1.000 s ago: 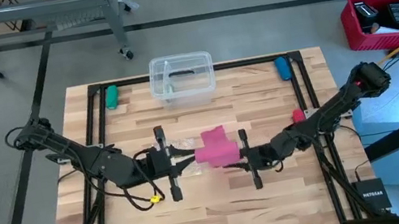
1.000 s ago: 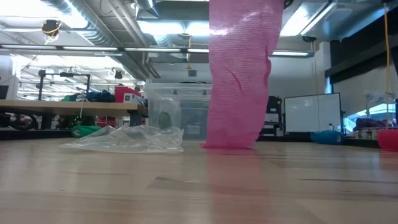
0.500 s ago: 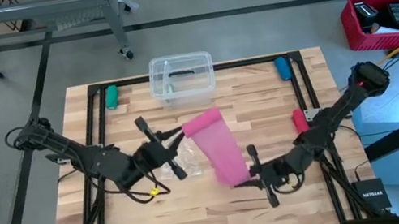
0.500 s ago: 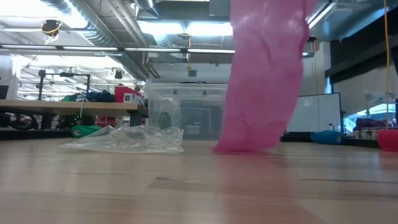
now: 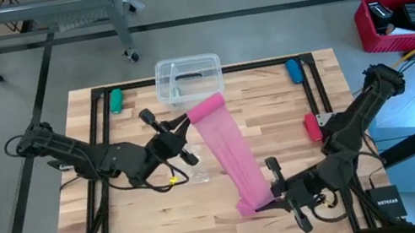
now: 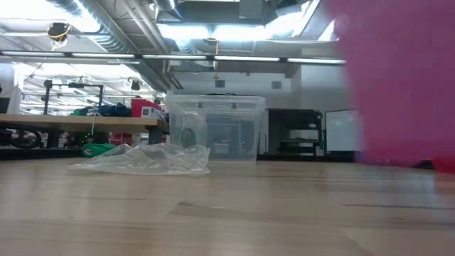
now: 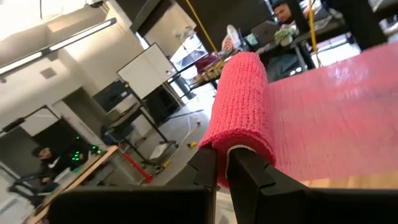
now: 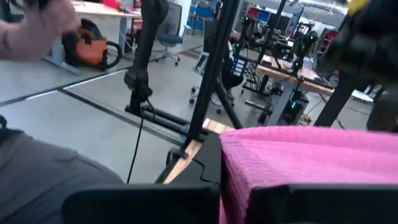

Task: Roll bandage
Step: Roll the pink bandage

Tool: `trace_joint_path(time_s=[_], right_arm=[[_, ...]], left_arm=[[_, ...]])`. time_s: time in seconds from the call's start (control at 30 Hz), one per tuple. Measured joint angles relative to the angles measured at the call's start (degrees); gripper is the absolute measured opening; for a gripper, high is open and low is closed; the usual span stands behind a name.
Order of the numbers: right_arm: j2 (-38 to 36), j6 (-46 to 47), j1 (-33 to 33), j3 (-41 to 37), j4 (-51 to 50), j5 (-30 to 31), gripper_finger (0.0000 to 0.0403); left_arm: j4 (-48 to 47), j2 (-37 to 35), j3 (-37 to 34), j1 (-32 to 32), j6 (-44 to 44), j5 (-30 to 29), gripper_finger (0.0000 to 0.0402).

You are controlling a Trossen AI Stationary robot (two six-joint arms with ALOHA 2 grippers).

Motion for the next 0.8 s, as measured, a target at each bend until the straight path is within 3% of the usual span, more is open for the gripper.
trace_joint_path(time_s=[0.47, 0.8], right_arm=[[0.02, -4.97, 0.16, 19.70, -9.10, 0.57, 0.0003], [1.00, -4.44, -2.71, 23.13, -9.25, -1.21, 0.0003]], left_arm=[[-1.07, 0.64, -6.49, 1.99, -2.29, 1.60, 0.0015], [1.89, 3.69, -7.17, 2.32, -3.28, 1.35, 0.0015]])
